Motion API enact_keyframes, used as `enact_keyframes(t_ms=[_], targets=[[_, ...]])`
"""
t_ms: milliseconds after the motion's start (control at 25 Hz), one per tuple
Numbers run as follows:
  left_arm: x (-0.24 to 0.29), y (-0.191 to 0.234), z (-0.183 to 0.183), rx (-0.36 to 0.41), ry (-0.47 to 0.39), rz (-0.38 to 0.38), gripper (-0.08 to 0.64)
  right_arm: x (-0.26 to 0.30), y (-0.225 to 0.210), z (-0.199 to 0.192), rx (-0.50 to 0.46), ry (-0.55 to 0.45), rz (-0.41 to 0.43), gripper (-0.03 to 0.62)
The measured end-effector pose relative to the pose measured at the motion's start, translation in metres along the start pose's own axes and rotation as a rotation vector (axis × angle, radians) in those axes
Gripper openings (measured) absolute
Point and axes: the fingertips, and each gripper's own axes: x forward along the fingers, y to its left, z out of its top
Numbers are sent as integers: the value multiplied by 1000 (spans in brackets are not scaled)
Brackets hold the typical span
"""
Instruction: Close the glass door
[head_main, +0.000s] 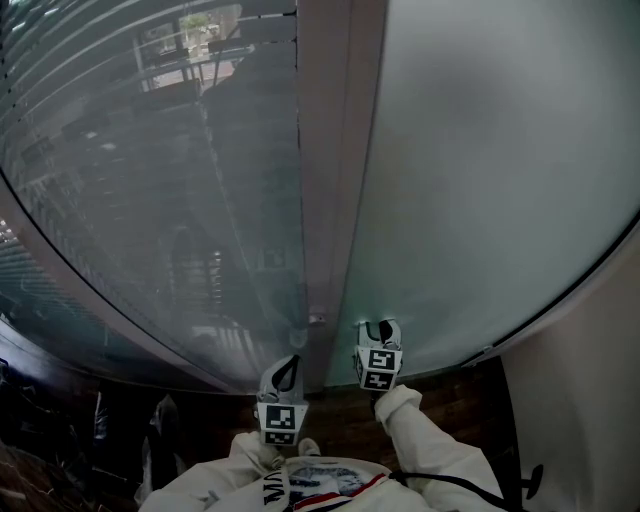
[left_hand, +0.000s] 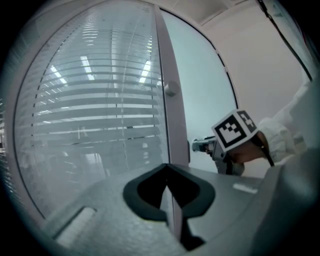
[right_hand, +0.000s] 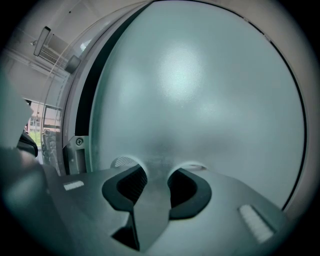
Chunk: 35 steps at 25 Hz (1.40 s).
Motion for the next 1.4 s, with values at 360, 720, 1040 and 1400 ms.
enact_keyframes(t_ms=[360, 720, 1040, 1400], targets=[[-5, -8, -3, -4, 13, -14, 2, 0, 1, 2, 9, 5, 23, 123], [-21, -12, -13, 1, 41, -3, 2, -24, 4, -7, 12, 25, 34, 161], [-20, -43, -5, 22, 31, -24, 2, -74, -12, -14, 109, -10, 73, 133], [-22, -100, 9, 42, 14, -42, 2, -148, -51, -6, 154, -63, 99, 23]])
